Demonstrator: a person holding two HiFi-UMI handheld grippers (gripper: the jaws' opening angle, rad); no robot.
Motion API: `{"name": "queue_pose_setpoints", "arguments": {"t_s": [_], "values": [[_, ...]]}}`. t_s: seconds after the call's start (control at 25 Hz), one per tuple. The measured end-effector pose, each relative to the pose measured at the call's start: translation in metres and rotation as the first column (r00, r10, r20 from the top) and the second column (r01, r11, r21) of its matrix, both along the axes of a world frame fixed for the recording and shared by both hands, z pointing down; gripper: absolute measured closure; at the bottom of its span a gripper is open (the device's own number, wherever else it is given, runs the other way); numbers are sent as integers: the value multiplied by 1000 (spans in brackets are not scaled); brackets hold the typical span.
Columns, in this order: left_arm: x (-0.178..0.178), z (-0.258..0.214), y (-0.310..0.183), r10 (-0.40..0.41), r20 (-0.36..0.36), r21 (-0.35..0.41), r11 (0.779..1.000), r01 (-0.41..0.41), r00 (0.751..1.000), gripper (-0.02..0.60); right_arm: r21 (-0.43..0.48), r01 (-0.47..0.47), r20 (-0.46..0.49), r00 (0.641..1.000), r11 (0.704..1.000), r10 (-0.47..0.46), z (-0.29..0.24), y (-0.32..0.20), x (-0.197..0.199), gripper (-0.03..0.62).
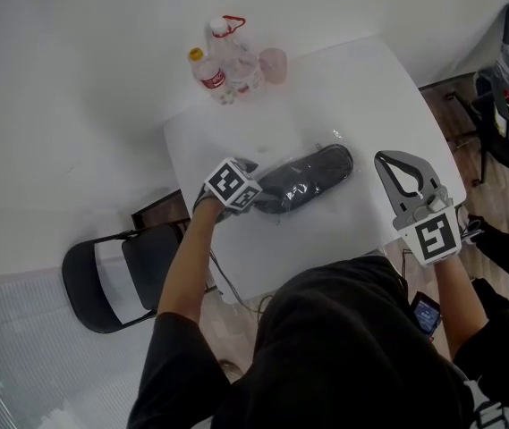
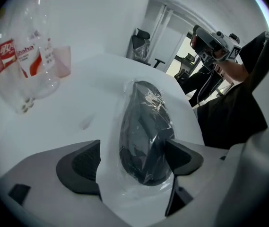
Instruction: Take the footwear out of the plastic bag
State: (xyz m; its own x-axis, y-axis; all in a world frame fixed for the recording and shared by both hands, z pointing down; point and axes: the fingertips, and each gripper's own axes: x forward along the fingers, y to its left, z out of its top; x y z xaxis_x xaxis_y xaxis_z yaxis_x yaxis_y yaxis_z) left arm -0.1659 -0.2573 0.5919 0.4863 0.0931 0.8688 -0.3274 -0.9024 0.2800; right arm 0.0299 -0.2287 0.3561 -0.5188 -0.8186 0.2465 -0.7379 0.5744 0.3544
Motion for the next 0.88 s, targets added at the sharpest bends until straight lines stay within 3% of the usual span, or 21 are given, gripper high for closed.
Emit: {"name": "queue_pose_setpoints", "arguments": {"t_s": [0.2, 0.36, 0.48, 0.56, 0.64, 0.72, 0.8, 0.88], "values": [[21, 11, 27, 72, 30, -56, 996, -70, 997, 167, -15, -6, -5, 1000, 1000, 6, 9, -16, 8, 576], [32, 12, 40, 28, 23, -41, 999, -27, 999, 164, -46, -6, 19, 1000, 999, 7, 22, -22, 10, 576], [38, 9, 49, -19, -7, -102, 995, 18, 1000, 169, -58, 10, 29, 1000, 998, -9, 29, -22, 6, 576], [42, 6, 58, -56, -47, -191, 981, 46, 997, 209, -58, 23, 29, 999, 998, -21, 31, -22, 2, 576], [47, 2, 70, -97, -94, -290, 955, 66, 991, 282, -55, 31, 30, 999, 998, -30, 29, -22, -1, 576], [52, -1, 82, -138, -137, -367, 927, 79, 981, 311, -53, 34, 34, 999, 998, -32, 28, -20, -1, 576], [57, -1, 90, -177, -167, -414, 906, 94, 970, 334, -49, 33, 38, 999, 998, -31, 27, -19, 0, 576], [61, -1, 93, -189, -196, -422, 902, 91, 962, 363, -47, 30, 35, 999, 998, -28, 28, -20, 0, 576]]}}
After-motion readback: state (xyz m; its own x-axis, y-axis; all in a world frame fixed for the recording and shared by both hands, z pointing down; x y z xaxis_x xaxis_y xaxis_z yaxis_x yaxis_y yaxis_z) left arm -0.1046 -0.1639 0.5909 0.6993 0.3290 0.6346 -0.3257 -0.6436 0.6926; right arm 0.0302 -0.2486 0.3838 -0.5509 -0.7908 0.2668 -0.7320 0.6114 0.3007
